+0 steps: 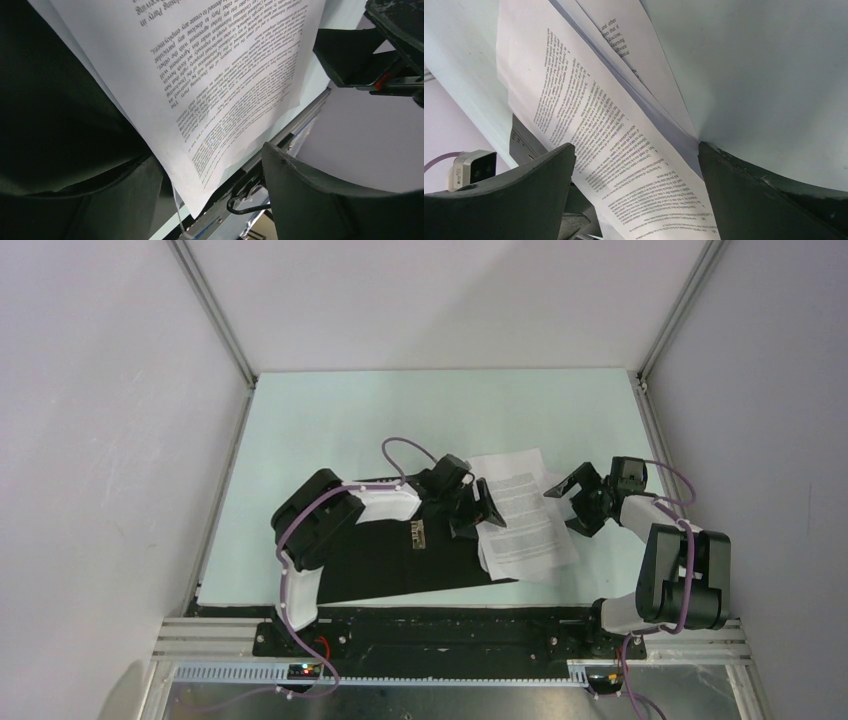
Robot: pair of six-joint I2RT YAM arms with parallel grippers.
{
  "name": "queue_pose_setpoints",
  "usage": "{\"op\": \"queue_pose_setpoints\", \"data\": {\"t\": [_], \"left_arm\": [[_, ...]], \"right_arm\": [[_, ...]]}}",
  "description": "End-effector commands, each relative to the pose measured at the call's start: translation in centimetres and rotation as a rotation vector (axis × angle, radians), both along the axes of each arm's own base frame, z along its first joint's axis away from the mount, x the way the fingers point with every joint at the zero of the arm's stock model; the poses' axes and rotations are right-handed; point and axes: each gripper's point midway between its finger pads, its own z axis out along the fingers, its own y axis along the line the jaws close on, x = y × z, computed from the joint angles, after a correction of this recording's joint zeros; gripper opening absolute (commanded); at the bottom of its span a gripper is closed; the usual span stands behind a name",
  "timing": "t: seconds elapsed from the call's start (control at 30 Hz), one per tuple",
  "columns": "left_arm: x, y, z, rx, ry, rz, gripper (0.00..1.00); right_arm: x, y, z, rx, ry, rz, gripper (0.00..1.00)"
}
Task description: Put the files into the folder
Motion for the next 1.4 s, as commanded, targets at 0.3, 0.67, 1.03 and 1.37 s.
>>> {"op": "queue_pose_setpoints", "data": {"t": [0.3,0.67,1.03,1.37], "left_arm": [[3.4,-0.9,2.8,-0.273,-0.061,0.190,0.43],[2.9,0.0,2.3,-0.371,-0.014,0.229,0.80],[4.5,-1.1,0.6,-0.302,-0.015,0.211,0.48],[6.2,2.7,4.0,-0.099,-0.123,0.068,0.00]], "right_arm": [[-3.8,0.7,-3.6,-0.004,0.168,0.036,0.99],[-3.6,0.8,-3.5,0.002,0.164,0.048,0.99],[-3.6,0.9,-3.5,0.001,0.163,0.060,1.00],[-2.5,3.4,-1.6,0.083,0.090,0.172,0.99]]}}
